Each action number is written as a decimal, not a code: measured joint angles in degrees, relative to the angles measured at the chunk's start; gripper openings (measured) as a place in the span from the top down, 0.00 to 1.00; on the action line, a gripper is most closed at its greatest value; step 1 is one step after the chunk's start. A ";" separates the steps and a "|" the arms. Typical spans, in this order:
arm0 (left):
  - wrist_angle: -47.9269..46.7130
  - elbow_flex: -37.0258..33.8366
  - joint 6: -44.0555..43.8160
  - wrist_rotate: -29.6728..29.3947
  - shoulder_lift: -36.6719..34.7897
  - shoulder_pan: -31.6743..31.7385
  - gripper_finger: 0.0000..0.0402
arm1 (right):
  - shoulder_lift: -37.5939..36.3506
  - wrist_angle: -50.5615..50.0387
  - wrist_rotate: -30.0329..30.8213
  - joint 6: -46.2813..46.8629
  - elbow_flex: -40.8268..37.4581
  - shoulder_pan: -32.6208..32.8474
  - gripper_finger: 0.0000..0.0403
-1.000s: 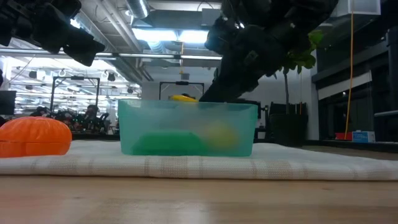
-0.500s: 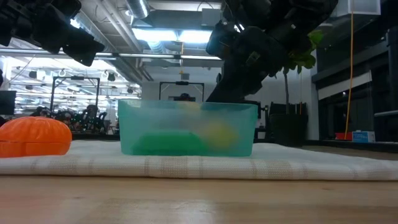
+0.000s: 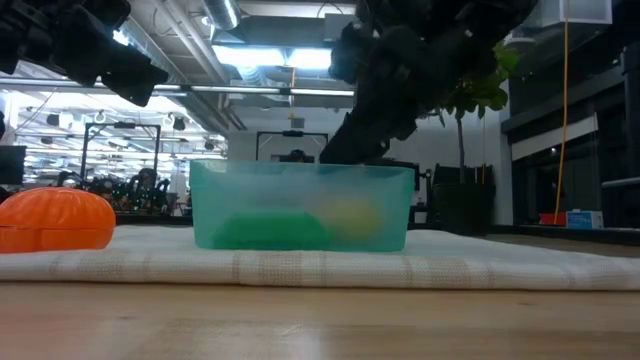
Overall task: Pick and placing Produce into tupperware
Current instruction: Put the pumpkin into the blue bin
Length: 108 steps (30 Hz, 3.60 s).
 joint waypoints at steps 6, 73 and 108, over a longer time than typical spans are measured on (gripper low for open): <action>1.24 0.00 0.00 0.00 0.01 -0.01 0.66 | -3.55 -3.12 -0.02 -3.33 1.87 0.00 0.59; -20.62 21.72 -22.45 -23.52 38.04 -30.51 0.09 | -27.86 36.37 -0.08 -6.09 -31.28 3.30 0.58; -39.40 52.57 -40.52 -26.84 74.02 -39.56 0.09 | -27.78 39.45 -0.09 -5.99 -31.77 15.50 0.58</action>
